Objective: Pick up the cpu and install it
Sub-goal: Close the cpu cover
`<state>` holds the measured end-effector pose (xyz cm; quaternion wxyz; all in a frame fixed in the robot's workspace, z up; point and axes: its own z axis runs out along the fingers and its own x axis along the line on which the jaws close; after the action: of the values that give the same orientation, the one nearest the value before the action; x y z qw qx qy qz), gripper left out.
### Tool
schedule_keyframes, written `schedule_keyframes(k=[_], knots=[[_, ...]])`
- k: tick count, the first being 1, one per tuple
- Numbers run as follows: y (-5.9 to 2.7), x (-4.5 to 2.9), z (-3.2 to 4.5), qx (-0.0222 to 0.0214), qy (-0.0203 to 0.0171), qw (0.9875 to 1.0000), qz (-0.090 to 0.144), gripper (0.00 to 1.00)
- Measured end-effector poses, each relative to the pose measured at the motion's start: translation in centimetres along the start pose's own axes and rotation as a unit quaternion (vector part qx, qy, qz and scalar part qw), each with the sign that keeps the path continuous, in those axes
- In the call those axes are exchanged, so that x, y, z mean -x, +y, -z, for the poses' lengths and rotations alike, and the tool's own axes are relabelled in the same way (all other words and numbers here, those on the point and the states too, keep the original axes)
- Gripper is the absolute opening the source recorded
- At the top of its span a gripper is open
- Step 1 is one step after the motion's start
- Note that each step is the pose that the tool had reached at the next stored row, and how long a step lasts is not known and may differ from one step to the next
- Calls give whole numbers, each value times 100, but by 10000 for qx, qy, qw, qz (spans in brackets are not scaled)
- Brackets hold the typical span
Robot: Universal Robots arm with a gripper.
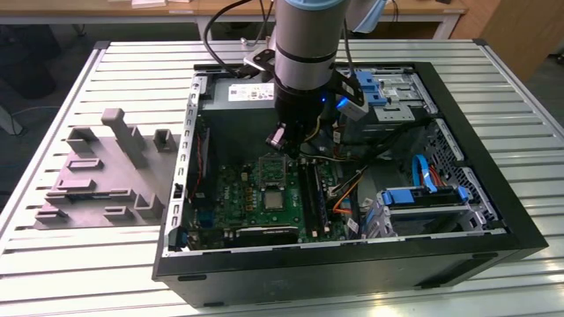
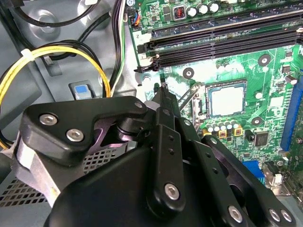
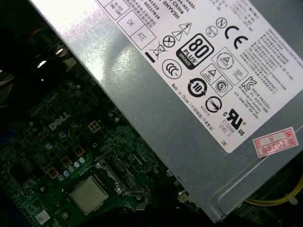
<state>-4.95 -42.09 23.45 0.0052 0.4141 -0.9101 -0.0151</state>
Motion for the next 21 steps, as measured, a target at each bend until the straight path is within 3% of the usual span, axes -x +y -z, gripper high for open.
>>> schedule_keyframes(k=[5, 8, 21], knots=[[5, -4, 1, 4, 6, 9999, 124, 11], [9, -8, 6, 33, 20, 9997, 221, 11], [10, -8, 45, 66, 50, 9994, 333, 11]])
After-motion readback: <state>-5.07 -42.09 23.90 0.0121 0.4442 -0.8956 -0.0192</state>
